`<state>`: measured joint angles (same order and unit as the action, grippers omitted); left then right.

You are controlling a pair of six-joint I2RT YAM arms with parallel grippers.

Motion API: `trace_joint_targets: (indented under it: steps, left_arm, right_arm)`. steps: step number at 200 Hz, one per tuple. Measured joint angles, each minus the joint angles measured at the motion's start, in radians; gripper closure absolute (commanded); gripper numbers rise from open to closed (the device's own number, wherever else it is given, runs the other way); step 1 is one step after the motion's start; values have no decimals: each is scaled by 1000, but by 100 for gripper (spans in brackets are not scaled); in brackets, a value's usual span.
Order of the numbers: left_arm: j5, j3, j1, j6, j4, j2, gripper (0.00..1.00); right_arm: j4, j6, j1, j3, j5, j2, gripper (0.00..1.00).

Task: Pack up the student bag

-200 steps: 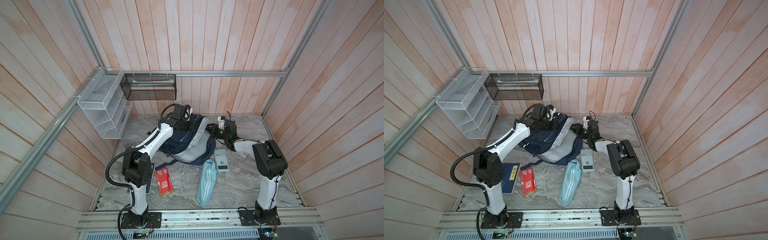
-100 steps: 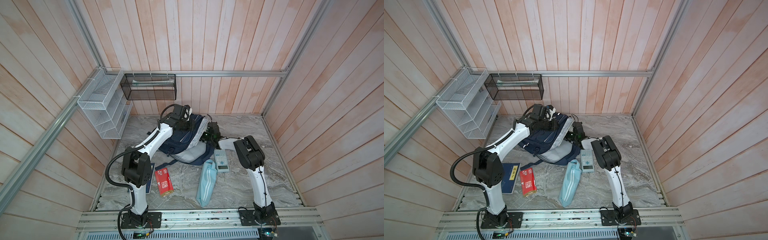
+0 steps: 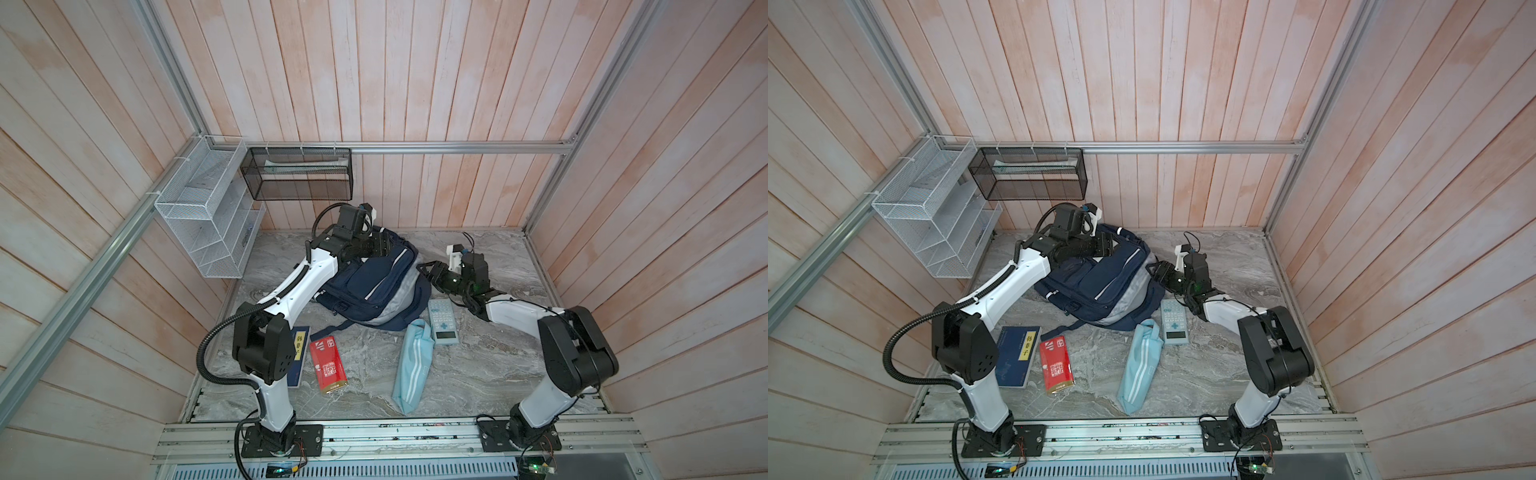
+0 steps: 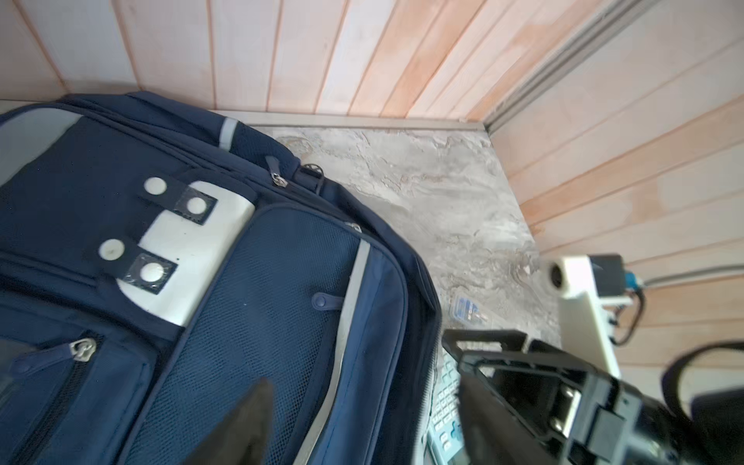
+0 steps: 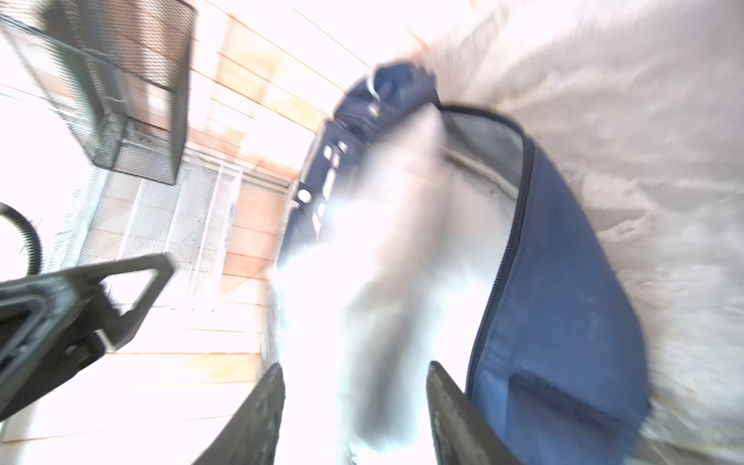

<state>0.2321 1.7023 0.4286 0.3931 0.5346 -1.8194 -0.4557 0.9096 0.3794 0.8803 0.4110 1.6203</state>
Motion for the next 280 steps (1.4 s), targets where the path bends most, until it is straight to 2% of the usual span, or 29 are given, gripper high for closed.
trace_joint_targets:
  steps: [15, 27, 61, 91, 111, 138, 175, 199, 226, 280]
  left_arm:
    - [-32, -71, -18, 15, 7, 69, 11]
    - [-33, -150, -57, 30, 6, 139, 11]
    - [-25, -420, -262, 90, 8, 341, 11]
    - [83, -719, -464, 164, -54, 456, 15]
    - [42, -859, -533, 195, -33, 493, 14]
    - [-105, -889, -526, 206, 5, 491, 15]
    - [-274, -896, -567, 205, 27, 461, 21]
    - [-294, -911, -634, 201, 23, 441, 27]
    - [-299, -957, -694, 185, -5, 422, 27]
    - [-230, -1014, -722, 164, -94, 381, 34]
  right_arm:
    - [65, -45, 17, -2, -43, -67, 38]
    - [122, -77, 41, -3, -90, -118, 31]
    - [231, -156, 154, 16, -178, -200, 27]
    - [254, -170, 322, 98, -196, -118, 27]
    - [253, -170, 425, 217, -183, 7, 26]
    - [264, -169, 521, 373, -153, 174, 27]
    - [277, -150, 572, 531, -73, 363, 34]
    - [288, -132, 592, 632, -8, 494, 36]
    - [336, -130, 625, 732, 14, 610, 42]
    - [374, -89, 662, 853, 14, 725, 50]
